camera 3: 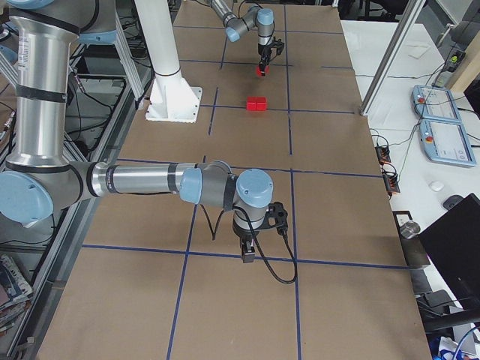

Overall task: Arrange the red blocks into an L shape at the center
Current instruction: 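Carry the cube with the left gripper beside the farther placed cube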

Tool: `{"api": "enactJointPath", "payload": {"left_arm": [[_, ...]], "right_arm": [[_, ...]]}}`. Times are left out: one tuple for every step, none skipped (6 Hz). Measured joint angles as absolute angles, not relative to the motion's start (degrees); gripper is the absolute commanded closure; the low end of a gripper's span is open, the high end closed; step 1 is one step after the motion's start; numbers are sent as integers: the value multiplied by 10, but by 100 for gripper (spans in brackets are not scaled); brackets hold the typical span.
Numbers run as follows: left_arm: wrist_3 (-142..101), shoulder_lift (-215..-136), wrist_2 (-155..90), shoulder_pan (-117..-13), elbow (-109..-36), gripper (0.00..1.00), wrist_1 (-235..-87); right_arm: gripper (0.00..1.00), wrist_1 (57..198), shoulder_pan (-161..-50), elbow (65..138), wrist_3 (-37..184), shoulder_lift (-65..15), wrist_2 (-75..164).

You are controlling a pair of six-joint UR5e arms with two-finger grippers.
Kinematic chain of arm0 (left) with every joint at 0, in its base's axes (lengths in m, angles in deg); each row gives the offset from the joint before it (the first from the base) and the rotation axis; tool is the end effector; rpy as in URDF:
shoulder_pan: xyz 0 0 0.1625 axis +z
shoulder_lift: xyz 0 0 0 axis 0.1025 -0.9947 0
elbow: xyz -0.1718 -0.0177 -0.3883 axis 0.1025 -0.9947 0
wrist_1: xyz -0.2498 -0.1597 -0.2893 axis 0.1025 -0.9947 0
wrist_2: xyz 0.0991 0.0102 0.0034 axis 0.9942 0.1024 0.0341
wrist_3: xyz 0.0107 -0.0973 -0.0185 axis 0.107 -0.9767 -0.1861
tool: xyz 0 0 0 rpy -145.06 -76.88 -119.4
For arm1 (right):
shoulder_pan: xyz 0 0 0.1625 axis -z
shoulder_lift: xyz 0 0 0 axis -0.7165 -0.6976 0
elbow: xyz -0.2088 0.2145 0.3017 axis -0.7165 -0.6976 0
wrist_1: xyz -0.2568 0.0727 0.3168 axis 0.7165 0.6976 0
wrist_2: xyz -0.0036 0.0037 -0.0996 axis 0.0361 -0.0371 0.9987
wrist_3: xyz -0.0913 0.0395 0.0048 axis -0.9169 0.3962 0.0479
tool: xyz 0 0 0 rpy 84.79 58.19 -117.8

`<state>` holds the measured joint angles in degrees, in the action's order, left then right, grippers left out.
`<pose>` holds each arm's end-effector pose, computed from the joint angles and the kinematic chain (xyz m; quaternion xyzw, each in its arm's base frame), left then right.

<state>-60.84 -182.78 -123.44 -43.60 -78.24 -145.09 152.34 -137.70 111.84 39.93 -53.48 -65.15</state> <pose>0.4594 -0.4750 0.3220 0.0708 0.4051 0.0506 0.9101 0.0796 -0.4144 0.6365 0.0050 -0.3684 -0.1018 0.9241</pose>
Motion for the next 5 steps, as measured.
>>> {"api": "enactJointPath", "payload": {"left_arm": [[-712,-1846,-1234,-436,-786,95,-1433],[-833,-1852,-1233,-435,-790,94,-1428],[-970,-1858,-1232,-434,-792,93,-1426],[-1130,-1869,-1231,-432,-794,93,-1422],[-1261,-1887,-1226,-429,-794,92,-1400]], "right_arm": [[0,1523,-1377,1118,399,-535,-651],[0,1523,-1377,1118,399,-535,-651],[0,1523,-1377,1118,399,-535,-651],[0,1523,-1377,1118,399,-535,-651],[0,1523,-1377,1118,399,-534,-651]]}}
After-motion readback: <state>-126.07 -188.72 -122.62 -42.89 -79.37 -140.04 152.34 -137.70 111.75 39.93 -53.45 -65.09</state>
